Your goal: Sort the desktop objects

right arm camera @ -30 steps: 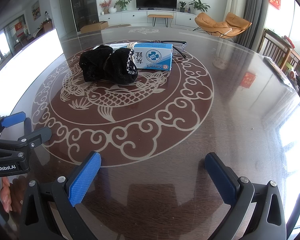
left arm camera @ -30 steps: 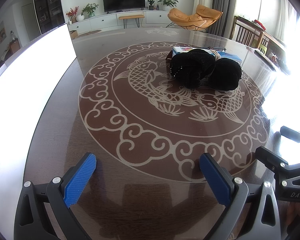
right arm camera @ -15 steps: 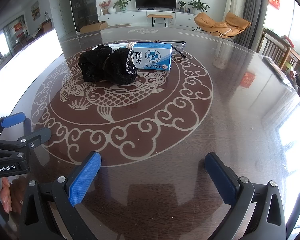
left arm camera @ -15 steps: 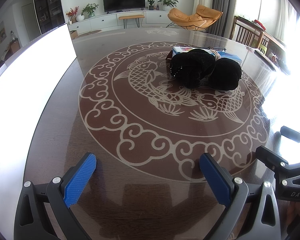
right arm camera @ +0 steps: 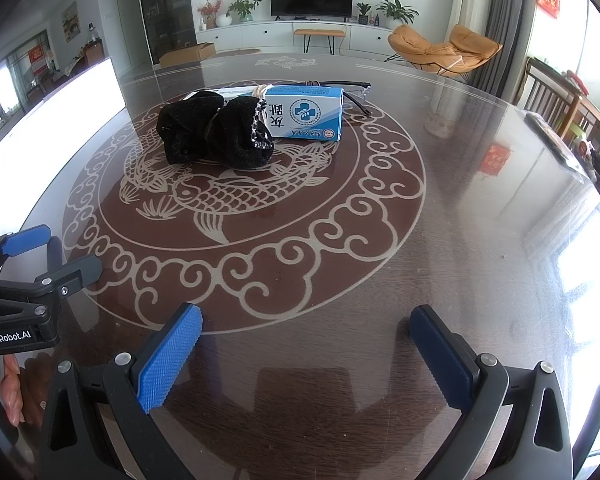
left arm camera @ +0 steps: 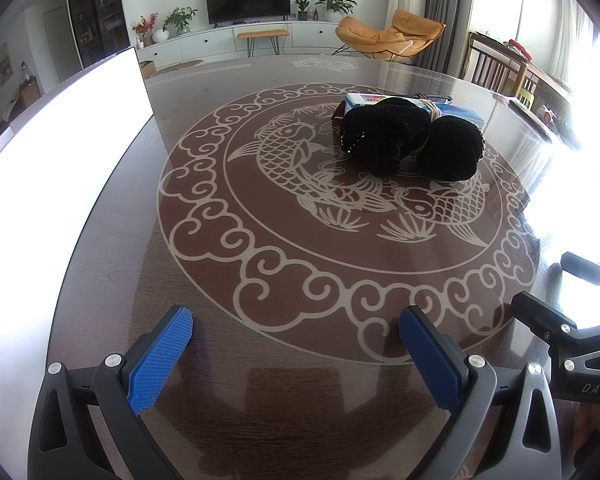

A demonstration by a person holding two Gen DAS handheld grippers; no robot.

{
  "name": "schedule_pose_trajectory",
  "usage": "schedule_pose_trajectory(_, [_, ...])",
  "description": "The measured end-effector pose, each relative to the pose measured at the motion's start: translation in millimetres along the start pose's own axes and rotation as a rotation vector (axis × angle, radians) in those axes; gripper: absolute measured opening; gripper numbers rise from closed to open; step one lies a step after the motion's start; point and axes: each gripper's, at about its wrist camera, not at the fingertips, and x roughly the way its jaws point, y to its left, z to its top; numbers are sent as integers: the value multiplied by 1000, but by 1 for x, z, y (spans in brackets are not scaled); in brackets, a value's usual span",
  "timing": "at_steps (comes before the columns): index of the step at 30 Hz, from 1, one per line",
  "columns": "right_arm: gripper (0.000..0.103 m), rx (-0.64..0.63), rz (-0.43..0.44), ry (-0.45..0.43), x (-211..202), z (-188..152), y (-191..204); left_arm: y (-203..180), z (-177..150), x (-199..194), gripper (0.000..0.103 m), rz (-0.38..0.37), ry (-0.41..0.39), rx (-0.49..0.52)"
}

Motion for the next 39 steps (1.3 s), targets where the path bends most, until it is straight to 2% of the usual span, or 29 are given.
schedule_pose_trajectory(9, [103, -1, -3, -2, 0, -1, 0, 0, 1, 1, 103, 0, 10, -1])
schedule_pose_trajectory(11, [103, -10, -16, -8, -2, -3, 1, 3, 11, 2, 103, -39, 26, -36])
schedule_pose_trajectory(13, [103, -21, -31, -15, -4, -4, 3, 9, 28, -3, 103, -116, -11, -121])
schedule_pose_trajectory(15, [103, -36, -51, -24, -5, -4, 6, 12, 52, -8, 103, -160, -46, -197])
schedule_pose_trajectory(17, [103, -48, -69, -31, -7, -5, 9, 7, 78, -8, 103, -195, -60, -228])
schedule_pose_trajectory(20, [103, -31, -52, -23, -6, -5, 8, -9, 112, 3, 103, -186, -66, -215])
schedule_pose_trajectory(24, [103, 36, -22, -3, -5, -5, -1, -27, 137, 32, 103, -139, -32, -174])
schedule_pose_trajectory(28, [103, 42, -31, -3, -6, -7, 2, -33, 130, 66, 103, -75, 64, -146])
schedule_pose_trajectory(29, [103, 42, -31, -3, -7, -7, 4, -29, 124, 69, 103, -81, 70, -155])
schedule_pose_trajectory(31, [103, 43, -31, -3, -7, -7, 6, -16, 111, 64, 103, -120, 52, -199])
schedule_pose_trajectory(33, [103, 43, -31, -3, -7, -7, 6, -6, 99, 54, 103, -104, 50, -190])
schedule_pose_trajectory(35, [103, 43, -31, -3, -7, -7, 5, 5, 88, 42, 103, -105, 58, -163])
schedule_pose_trajectory(39, [103, 43, -31, -3, -7, -7, 6, 19, 76, 15, 103, -50, 34, -73])
